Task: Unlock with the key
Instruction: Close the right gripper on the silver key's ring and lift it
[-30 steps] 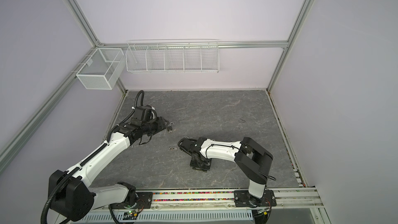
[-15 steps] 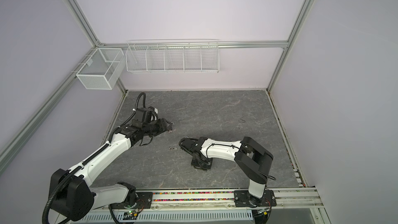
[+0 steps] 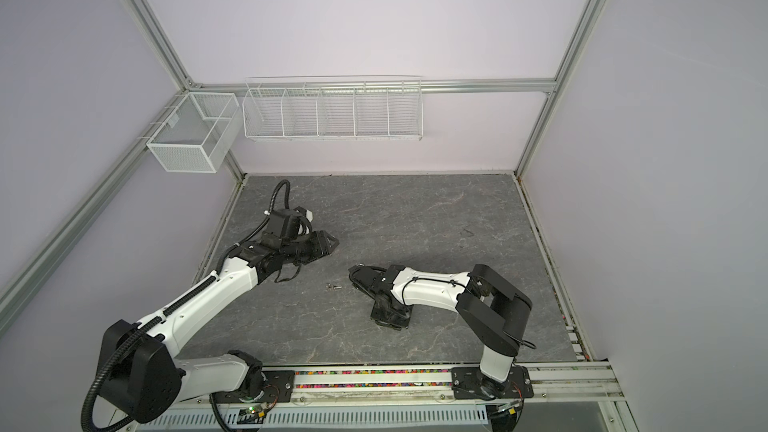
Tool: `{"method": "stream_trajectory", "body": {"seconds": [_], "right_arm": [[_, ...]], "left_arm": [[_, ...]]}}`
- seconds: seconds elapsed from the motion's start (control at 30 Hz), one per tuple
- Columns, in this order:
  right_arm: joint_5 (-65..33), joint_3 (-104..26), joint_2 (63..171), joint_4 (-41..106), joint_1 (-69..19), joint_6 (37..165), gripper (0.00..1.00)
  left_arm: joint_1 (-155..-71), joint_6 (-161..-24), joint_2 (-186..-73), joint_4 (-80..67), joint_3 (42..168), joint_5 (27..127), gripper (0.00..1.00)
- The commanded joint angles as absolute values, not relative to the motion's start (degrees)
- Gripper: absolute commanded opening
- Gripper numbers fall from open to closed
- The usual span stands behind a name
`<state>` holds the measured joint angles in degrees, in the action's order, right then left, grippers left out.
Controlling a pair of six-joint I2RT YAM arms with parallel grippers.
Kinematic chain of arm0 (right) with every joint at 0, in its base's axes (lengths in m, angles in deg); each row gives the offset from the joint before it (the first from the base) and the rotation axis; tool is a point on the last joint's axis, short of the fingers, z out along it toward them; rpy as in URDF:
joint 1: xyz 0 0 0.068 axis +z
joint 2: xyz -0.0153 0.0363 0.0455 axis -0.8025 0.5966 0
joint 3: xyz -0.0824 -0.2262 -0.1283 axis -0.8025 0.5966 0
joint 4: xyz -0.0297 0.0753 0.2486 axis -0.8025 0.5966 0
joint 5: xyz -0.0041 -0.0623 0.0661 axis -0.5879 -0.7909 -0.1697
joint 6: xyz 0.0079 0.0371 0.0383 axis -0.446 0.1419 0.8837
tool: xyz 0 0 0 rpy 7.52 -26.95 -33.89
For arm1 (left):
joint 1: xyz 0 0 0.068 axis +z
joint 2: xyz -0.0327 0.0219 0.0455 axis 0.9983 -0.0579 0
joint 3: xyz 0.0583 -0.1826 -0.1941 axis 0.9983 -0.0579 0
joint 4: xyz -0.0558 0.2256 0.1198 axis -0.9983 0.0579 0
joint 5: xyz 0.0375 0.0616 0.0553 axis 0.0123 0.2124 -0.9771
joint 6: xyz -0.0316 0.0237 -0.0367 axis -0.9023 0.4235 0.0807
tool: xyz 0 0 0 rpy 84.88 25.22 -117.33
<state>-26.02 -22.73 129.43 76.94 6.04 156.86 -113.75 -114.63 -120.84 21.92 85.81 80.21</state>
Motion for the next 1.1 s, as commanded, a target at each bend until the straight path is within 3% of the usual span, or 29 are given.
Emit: {"method": "stream_trajectory", "body": {"seconds": [0.0, 0.57, 1.07], "right_arm": [[-25.9, -20.9, 130.3, 74.8, 5.2, 158.1, 0.25], [-24.7, -17.3, 127.9, 72.3, 3.5, 153.8, 0.14], [-24.4, -14.4, 123.4, 69.7, 2.1, 147.2, 0.11]], "left_arm": [[-113.9, -114.6, -121.4, 21.5, 85.9, 80.2, 0.57], [-114.8, -115.0, -122.7, 20.5, 85.6, 80.7, 0.57], [-115.1, -116.0, -122.6, 20.4, 85.3, 80.8, 0.57]]}}
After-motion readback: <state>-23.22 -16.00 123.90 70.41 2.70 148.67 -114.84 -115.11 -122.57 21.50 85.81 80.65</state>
